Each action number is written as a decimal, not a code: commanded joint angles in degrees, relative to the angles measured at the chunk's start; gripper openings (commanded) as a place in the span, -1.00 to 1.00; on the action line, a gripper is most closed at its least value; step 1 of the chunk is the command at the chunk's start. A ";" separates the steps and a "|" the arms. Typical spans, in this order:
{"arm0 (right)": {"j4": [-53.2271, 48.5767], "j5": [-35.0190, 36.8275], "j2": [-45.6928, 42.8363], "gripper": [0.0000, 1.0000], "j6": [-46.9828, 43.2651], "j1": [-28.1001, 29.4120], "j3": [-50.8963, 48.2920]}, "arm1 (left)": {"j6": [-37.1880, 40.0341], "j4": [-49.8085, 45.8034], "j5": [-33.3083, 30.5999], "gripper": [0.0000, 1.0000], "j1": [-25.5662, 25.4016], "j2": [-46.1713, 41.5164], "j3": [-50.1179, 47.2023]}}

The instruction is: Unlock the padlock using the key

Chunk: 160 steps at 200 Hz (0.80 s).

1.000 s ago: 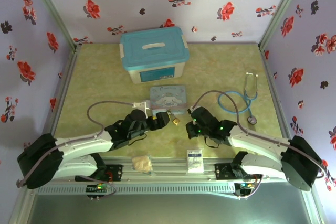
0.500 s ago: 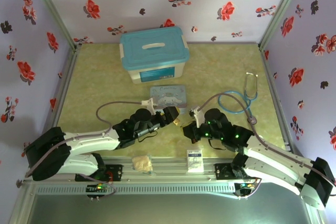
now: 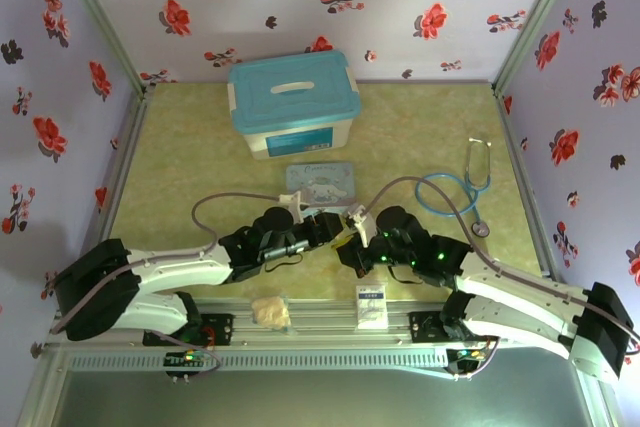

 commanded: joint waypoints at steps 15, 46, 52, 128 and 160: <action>0.59 3.74 0.41 -1.00 -1.54 0.56 1.38 | 1.06 -0.25 2.19 -0.41 -0.34 0.01 -1.82; -1.46 5.83 0.67 -1.00 -1.74 0.56 1.89 | 3.31 -6.59 3.66 -0.70 -0.42 -0.42 -1.91; -1.96 6.21 0.66 -1.00 -1.74 0.51 1.99 | 3.77 -8.35 3.26 -0.72 -0.43 -0.73 -2.26; -19.13 12.15 15.26 -1.00 0.77 1.63 10.27 | 3.70 -18.38 -7.00 -0.76 -0.34 -12.88 -11.03; -21.90 14.43 20.12 -1.00 0.45 3.20 11.94 | 4.05 -23.13 -10.32 -0.71 -0.19 -19.00 -12.35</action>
